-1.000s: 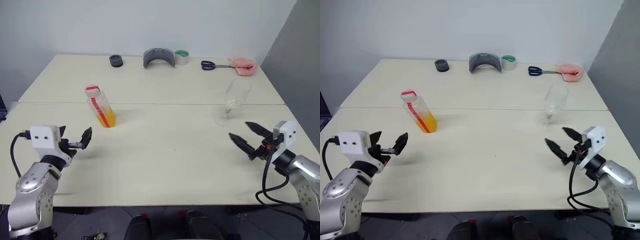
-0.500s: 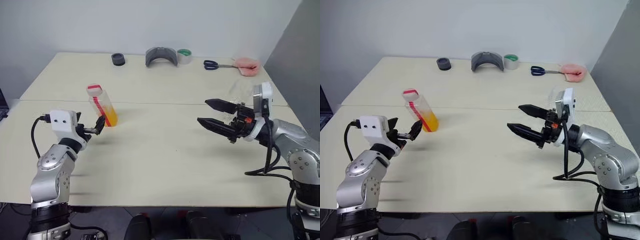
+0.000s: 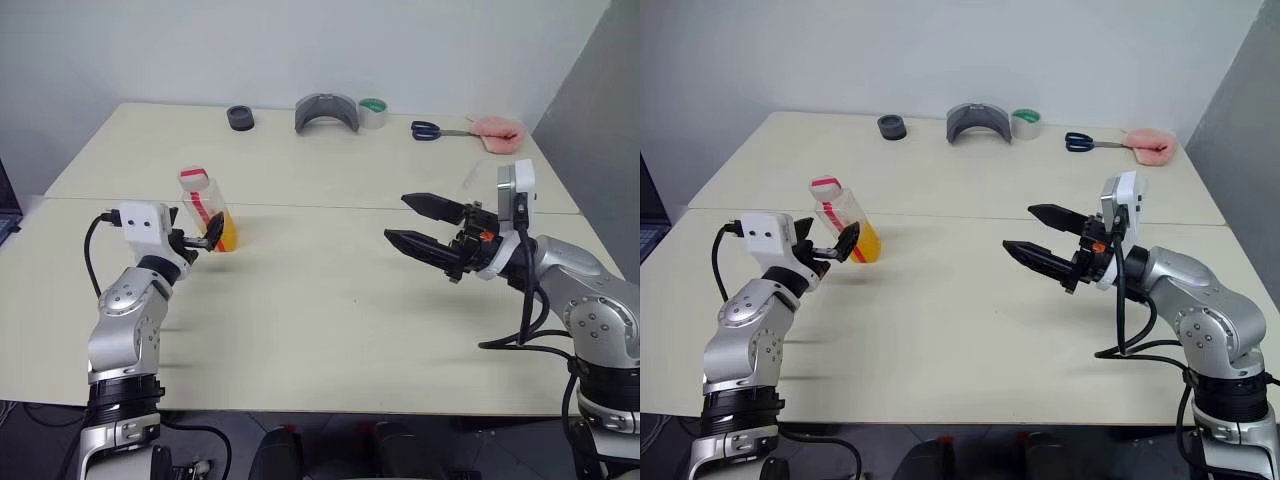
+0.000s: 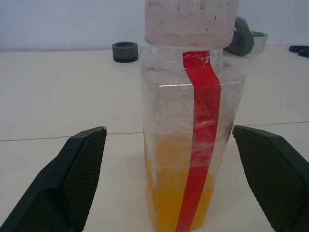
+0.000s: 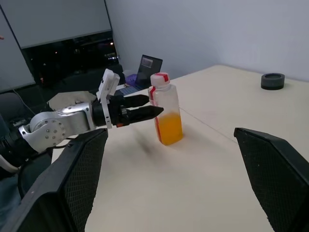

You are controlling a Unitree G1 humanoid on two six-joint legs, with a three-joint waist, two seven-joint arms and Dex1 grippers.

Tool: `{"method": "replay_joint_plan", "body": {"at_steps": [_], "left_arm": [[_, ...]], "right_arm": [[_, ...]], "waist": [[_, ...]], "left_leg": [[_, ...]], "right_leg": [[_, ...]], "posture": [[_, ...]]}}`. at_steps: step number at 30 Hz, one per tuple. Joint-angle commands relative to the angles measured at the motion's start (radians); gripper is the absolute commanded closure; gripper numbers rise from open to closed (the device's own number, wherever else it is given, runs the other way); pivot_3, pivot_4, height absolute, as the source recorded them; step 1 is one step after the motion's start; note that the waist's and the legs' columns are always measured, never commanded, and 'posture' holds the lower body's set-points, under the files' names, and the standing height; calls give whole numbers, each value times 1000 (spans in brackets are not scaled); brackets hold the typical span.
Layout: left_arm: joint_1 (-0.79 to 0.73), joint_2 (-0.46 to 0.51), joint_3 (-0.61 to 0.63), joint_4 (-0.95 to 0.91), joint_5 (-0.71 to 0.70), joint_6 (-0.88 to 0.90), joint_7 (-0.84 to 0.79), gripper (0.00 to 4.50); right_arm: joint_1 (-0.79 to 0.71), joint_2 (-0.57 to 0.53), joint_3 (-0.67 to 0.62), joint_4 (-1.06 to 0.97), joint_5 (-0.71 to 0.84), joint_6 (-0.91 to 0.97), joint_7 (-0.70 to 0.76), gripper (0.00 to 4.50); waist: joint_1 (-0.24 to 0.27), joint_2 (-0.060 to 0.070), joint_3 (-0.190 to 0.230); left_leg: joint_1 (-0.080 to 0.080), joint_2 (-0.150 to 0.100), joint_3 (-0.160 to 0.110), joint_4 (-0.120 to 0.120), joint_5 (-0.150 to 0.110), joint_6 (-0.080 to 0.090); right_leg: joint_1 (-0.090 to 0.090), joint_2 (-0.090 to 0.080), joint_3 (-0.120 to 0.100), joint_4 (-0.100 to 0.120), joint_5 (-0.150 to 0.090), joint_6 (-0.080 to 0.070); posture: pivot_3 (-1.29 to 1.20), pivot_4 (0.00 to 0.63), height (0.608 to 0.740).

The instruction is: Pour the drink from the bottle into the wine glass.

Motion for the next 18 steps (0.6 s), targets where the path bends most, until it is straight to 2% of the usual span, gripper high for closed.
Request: {"method": "replay_joint_plan", "body": {"at_steps": [1,18], "left_arm": [[-42,-2,-7,26,14,-52,-14,0],[-183,-6,-25,263,53,-225,-56,0]], "right_arm": [[-8,-3,-13,-38,16,-2,-7,37],[-7,-6,-18,-65,25,16,-31,37]], "waist": [[0,0,0],[0,0,0]], "left_leg": [[0,0,0,0,0,0],[-1,0,0,1,0,0]], "right_leg": [[0,0,0,0,0,0],[0,0,-1,0,0,0]], "posture": [[0,150,740],[0,150,740]]}}
